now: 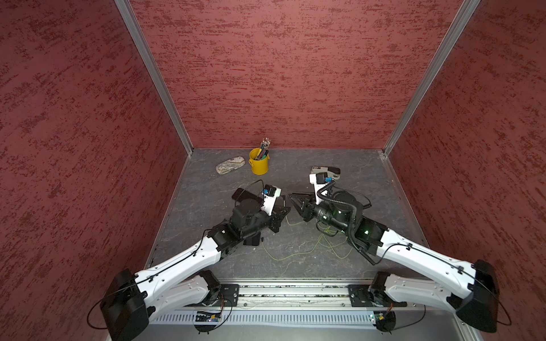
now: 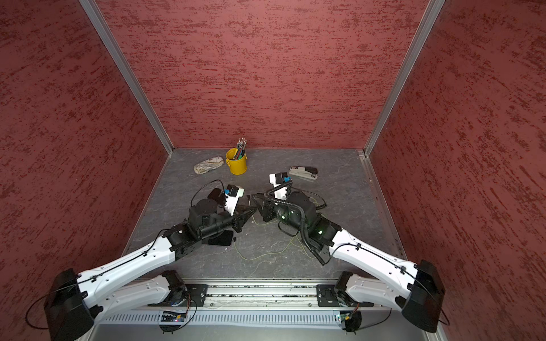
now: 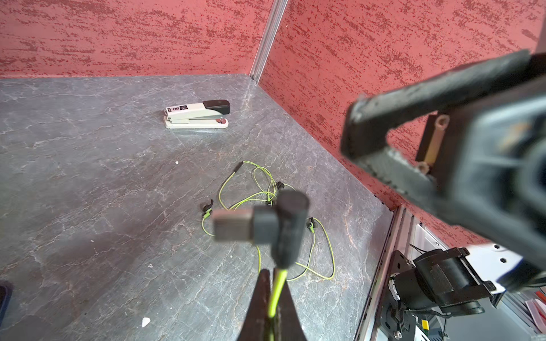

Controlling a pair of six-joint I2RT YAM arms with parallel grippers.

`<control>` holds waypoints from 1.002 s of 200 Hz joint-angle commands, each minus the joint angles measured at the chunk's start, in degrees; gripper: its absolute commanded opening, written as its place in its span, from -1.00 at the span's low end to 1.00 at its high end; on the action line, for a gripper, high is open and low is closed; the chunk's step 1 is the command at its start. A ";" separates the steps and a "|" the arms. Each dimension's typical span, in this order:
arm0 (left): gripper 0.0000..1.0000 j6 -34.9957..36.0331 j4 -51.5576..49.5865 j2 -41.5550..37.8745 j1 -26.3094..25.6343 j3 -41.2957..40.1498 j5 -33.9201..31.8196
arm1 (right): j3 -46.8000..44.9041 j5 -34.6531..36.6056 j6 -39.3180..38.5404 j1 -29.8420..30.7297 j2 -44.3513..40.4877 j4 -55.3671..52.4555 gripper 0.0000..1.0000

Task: Plug wired earphones into phones
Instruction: Pick up the wired earphone from the center of the board.

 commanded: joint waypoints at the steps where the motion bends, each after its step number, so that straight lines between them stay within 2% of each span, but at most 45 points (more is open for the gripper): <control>1: -1.00 0.91 -0.28 0.40 -0.54 0.78 1.14 | 2.40 1.48 -1.87 0.34 1.38 -3.15 -0.51; 119: -1.00 0.62 -0.08 0.60 -0.65 0.67 0.75 | 5.30 3.24 -2.59 2.48 4.69 -5.90 -0.53; 200: -1.00 0.60 -0.60 0.45 -0.75 1.00 0.11 | 6.29 3.27 -1.48 3.06 6.06 -6.04 -0.73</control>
